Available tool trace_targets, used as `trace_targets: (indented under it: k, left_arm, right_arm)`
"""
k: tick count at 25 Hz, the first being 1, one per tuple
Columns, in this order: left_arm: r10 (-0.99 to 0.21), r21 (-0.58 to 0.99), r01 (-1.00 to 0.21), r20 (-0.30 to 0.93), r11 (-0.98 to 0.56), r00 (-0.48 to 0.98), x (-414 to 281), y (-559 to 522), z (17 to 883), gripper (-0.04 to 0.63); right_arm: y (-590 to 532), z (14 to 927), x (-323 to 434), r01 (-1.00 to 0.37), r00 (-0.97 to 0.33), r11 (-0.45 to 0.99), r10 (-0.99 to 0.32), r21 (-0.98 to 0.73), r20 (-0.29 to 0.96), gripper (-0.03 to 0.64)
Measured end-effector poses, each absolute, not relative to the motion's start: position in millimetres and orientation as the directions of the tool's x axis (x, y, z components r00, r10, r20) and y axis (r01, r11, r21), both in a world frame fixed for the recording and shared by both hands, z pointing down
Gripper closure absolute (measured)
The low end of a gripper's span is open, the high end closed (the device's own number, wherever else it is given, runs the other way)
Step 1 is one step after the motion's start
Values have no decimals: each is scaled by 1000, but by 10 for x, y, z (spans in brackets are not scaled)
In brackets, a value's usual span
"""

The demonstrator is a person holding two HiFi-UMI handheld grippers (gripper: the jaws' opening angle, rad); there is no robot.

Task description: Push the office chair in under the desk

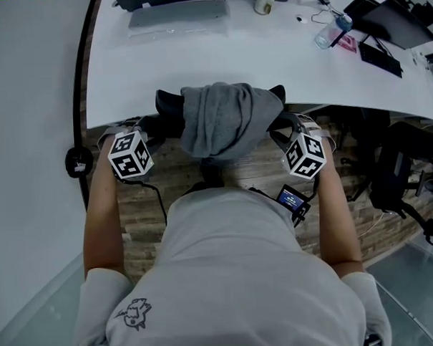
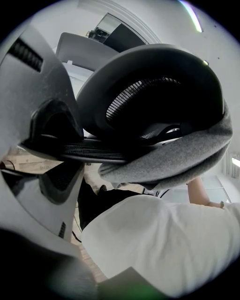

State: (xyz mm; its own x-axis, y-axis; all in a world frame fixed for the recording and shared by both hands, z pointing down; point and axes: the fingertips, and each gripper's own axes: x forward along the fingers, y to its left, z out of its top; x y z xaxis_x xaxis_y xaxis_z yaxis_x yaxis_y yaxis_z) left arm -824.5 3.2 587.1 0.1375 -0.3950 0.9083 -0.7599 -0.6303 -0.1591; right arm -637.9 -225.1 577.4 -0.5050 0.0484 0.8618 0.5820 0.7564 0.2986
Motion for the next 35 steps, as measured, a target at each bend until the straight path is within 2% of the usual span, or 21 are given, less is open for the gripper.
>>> trace_targets:
  k: [8,13,16,20,23,26,29,31,35]
  left_arm:
    - [-422,-244,-754,905,-610,48,-8254,27,5759,449]
    - [-520,-328,-775,854,-540,1,-8152,-76,5294,449]
    - [-646,-404,-808,762,-428,-39,-8076,-260,4872,449]
    - [-828,-452,-868,553,-206,-91,-7869,-481,4263,449]
    - [-914,-410,-911,388,-54,-120,-7663,-599,3913,451]
    - [-951,-378,-924,257,64,-172,-7457,-652,3695,473]
    - [-953,-349,-926,199,147,-226,-7205,-659,3707,553]
    - [-957,-268,-946,175,181,-232,-7037,-685,3737,597]
    - [-962,-166,-968,169,187,-215,-6762,-731,3769,597]
  right_arm:
    - [-2245,5761,-6367,613,-530,721,70,324,845,432]
    - [-2266,5405,-6359,599,-589,711,81,367,804,431]
    - [-2281,5071,-6376,555,-652,725,75,407,755,433]
    - [-2247,4640,-6398,430,-759,782,42,451,650,438]
    - [-2178,4416,-6337,339,-821,836,37,433,570,456]
    - [-2084,4215,-6278,267,-886,882,66,388,459,489]
    - [-2002,4126,-6138,226,-915,902,66,369,399,547]
    - [-1962,4074,-6018,202,-930,920,72,336,361,615]
    - [-1951,3986,-5814,173,-950,953,95,249,297,615]
